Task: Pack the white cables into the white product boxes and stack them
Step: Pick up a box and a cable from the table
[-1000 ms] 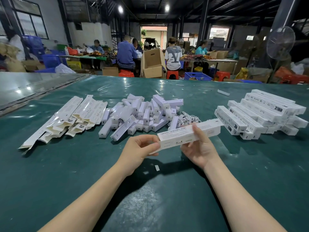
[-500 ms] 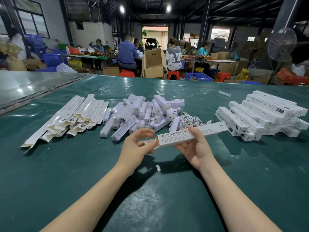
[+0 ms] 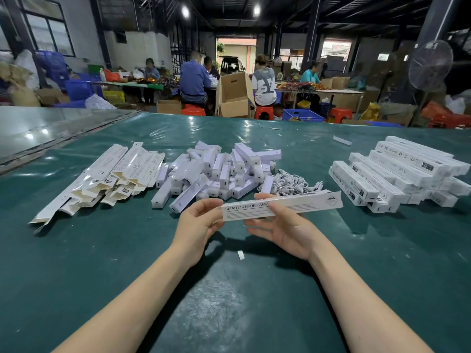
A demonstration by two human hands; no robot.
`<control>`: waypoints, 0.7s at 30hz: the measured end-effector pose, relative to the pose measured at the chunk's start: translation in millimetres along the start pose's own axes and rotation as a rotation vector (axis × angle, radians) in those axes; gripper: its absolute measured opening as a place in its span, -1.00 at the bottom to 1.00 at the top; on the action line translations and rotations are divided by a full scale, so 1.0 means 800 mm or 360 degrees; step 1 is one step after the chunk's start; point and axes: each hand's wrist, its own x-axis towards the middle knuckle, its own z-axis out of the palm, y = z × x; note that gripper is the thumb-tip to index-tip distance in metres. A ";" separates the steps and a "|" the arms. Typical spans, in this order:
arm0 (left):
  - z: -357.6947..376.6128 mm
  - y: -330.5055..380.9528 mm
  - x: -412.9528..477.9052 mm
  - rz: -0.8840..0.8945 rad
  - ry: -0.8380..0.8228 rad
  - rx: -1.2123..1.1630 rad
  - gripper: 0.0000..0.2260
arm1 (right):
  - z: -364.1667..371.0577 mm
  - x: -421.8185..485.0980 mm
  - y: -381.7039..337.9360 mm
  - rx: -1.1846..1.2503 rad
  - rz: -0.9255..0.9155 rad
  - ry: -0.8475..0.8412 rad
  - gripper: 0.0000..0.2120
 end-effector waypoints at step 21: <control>0.006 -0.003 -0.006 0.0247 0.0026 0.0128 -0.87 | -0.007 -0.002 -0.006 0.0174 -0.0134 -0.0086 -0.43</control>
